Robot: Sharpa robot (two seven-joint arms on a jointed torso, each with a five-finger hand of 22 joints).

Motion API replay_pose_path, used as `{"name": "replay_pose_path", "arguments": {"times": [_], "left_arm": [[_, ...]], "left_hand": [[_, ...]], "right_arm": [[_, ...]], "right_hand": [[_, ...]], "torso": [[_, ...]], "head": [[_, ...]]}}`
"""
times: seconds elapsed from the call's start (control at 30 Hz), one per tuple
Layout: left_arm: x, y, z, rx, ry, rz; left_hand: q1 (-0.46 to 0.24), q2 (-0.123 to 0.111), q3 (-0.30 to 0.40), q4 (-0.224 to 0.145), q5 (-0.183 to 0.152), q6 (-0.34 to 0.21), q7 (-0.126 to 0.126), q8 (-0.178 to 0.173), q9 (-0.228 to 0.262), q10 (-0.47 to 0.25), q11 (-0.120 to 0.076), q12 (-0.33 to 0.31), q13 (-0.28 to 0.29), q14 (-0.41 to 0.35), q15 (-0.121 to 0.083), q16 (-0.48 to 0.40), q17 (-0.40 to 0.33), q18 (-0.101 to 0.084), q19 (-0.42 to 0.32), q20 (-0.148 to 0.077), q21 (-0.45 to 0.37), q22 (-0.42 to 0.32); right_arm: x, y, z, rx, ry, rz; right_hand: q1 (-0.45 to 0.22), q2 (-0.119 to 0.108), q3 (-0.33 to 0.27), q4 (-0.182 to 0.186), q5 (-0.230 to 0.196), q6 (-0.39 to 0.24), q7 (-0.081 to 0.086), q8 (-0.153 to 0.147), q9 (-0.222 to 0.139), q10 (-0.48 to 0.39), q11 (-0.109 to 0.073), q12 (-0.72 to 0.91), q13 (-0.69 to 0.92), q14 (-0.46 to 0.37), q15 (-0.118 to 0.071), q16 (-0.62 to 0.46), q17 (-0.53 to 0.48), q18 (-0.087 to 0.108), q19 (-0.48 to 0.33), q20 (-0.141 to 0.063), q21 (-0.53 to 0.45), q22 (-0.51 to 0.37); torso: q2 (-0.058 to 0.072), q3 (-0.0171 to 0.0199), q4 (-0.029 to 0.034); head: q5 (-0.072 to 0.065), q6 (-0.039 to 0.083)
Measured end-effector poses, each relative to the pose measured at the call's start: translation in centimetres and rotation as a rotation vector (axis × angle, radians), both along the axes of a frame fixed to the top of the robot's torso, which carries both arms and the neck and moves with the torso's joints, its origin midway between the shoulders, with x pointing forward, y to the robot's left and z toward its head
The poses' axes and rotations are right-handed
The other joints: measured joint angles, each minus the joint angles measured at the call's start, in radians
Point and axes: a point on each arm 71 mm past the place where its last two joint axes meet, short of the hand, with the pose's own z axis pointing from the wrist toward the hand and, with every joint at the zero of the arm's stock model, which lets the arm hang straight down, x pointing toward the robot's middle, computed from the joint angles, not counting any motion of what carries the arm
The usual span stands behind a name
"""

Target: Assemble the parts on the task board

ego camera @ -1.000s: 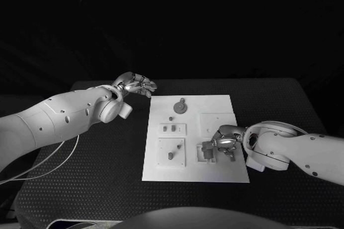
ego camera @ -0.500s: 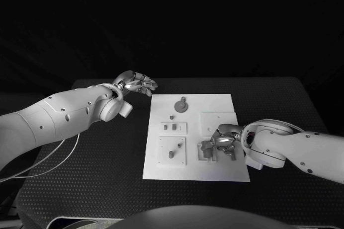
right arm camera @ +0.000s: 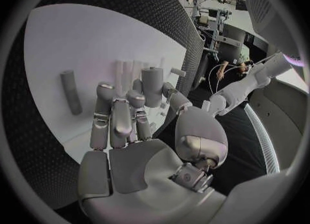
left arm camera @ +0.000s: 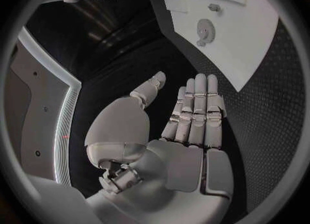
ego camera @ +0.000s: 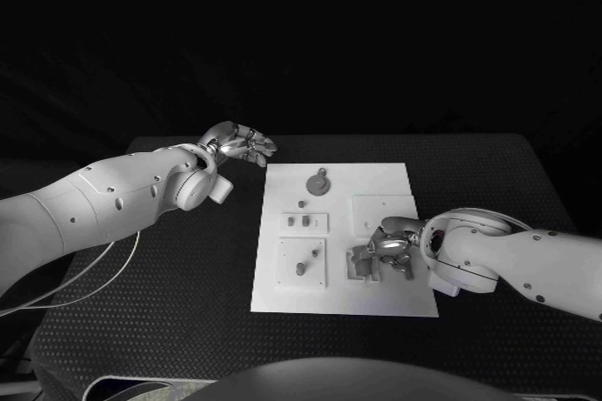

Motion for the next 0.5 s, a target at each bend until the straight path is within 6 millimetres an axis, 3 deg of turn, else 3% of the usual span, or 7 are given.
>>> {"name": "replay_pose_path", "arguments": {"times": [0.5], "left_arm": [[-0.03, 0.13, 0.01, 0.001, 0.000, 0.002]], "left_hand": [[0.000, 0.000, 0.000, 0.000, 0.000, 0.000, 0.000, 0.000, 0.000, 0.000, 0.000, 0.000, 0.000, 0.000, 0.000, -0.004, 0.001, 0.000, 0.000, 0.000, 0.000, -0.001]], "right_arm": [[-0.05, -0.03, -0.11, -0.013, 0.012, 0.002]], "right_hand": [[-0.012, -0.009, 0.001, 0.013, 0.000, 0.000, 0.000, 0.000, 0.004, 0.000, 0.000, 0.000, -0.001, -0.001, 0.002, 0.000, 0.001, 0.000, 0.001, 0.002, 0.000, 0.000]], "torso": [[0.000, 0.0003, -0.0003]], "head": [[0.002, -0.003]]}}
